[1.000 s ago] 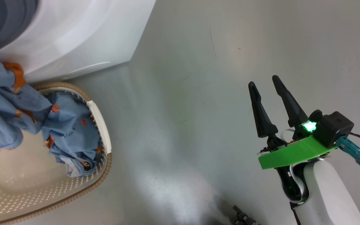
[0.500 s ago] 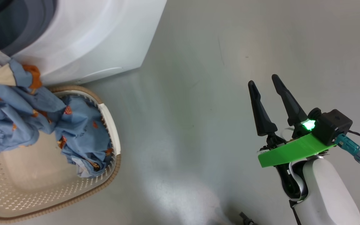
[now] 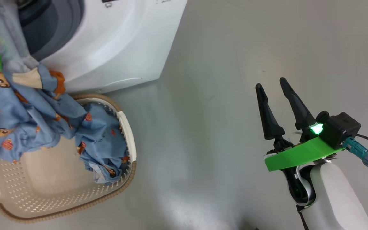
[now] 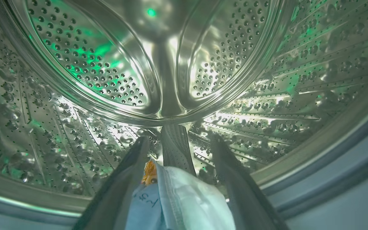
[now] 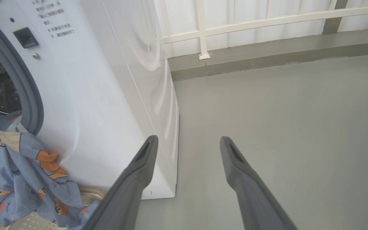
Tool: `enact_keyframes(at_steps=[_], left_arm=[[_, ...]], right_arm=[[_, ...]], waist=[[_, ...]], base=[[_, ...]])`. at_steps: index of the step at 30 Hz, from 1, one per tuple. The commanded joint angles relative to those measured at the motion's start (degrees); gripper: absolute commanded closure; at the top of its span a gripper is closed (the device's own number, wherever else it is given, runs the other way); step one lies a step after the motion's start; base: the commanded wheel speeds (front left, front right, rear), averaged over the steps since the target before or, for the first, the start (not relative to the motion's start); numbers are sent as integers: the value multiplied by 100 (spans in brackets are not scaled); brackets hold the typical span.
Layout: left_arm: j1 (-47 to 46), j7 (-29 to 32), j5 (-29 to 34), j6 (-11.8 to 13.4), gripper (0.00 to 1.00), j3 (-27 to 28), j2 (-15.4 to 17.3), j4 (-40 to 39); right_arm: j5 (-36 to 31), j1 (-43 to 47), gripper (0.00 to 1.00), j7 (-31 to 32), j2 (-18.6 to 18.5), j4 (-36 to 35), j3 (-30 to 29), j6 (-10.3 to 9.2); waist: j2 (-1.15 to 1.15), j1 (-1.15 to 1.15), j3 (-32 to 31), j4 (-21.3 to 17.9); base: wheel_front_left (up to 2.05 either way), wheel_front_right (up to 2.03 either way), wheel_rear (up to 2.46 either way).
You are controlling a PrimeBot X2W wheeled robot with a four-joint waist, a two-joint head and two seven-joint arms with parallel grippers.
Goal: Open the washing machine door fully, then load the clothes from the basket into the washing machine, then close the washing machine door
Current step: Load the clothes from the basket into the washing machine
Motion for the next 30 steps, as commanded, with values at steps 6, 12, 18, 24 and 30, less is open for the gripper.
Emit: enact_keyframes(at_steps=[6,12,18,24,30], left_arm=[[961,-29,-149,-11,0,309,417,-905],[2161,-29,-334,-13,0,548,406,-2077],[3350,-29,-422,10,0,763,221,-2938],[4140,-29,-383,20,0,842,88,-3462],[4743,-29,-291,63,0,1005,-166,-3817]], right_arm=[[67,203,0,-68,3,-89,73,9],[36,259,0,-68,3,-87,41,9],[-37,257,0,-68,3,-47,40,9],[-128,300,0,-68,3,-30,3,9],[-167,346,0,-68,3,-31,-18,9]], waist=[[0,0,-179,120],[0,0,-291,219],[0,0,-396,278],[0,0,-466,329],[0,0,-547,353]], base=[[0,0,0],[0,0,0],[0,0,0],[0,0,0],[0,0,0]])
